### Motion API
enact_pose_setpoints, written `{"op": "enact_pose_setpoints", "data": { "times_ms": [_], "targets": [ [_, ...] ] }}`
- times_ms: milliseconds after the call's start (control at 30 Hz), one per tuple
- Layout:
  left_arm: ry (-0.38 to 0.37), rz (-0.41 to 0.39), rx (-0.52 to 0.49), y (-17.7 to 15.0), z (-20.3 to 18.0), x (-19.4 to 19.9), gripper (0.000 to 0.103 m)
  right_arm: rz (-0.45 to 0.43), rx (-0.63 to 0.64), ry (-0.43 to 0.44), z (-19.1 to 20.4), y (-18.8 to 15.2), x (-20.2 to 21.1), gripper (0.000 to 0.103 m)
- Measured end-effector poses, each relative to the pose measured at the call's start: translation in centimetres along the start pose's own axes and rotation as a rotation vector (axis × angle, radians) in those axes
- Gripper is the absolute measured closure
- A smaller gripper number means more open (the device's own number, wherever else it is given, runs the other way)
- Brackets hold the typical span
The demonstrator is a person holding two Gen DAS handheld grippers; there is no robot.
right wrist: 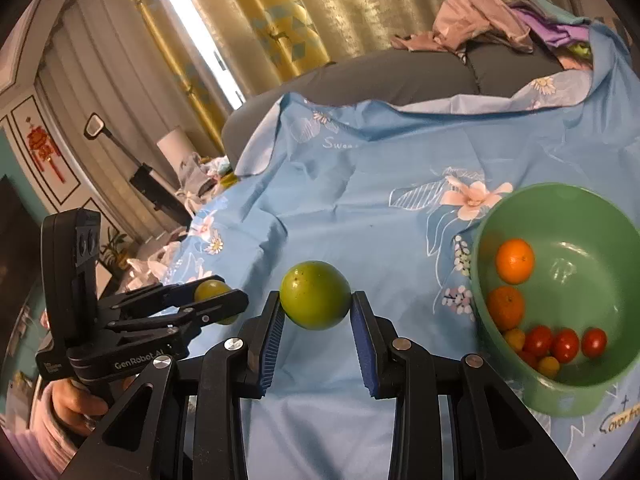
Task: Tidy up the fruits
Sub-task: 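Carry both fruits over the green bowl and open both tools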
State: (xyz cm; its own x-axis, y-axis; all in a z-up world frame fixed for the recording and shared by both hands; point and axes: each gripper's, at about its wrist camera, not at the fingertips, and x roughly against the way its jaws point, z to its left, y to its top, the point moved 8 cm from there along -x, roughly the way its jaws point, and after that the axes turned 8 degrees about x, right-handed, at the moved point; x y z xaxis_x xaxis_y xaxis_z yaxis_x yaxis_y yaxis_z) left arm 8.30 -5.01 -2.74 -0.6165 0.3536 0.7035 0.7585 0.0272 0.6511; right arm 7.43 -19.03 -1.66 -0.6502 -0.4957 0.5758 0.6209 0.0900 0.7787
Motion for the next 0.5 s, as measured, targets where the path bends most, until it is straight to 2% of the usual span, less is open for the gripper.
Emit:
{"op": "enact_pose_setpoints", "data": {
  "times_ms": [500],
  "targets": [
    [0.018,-0.04,-0.059,-0.1,-3.0,2.8,0.058,-0.083,0.005,0.013,0.1,0.3,4.1,0.069]
  ]
}}
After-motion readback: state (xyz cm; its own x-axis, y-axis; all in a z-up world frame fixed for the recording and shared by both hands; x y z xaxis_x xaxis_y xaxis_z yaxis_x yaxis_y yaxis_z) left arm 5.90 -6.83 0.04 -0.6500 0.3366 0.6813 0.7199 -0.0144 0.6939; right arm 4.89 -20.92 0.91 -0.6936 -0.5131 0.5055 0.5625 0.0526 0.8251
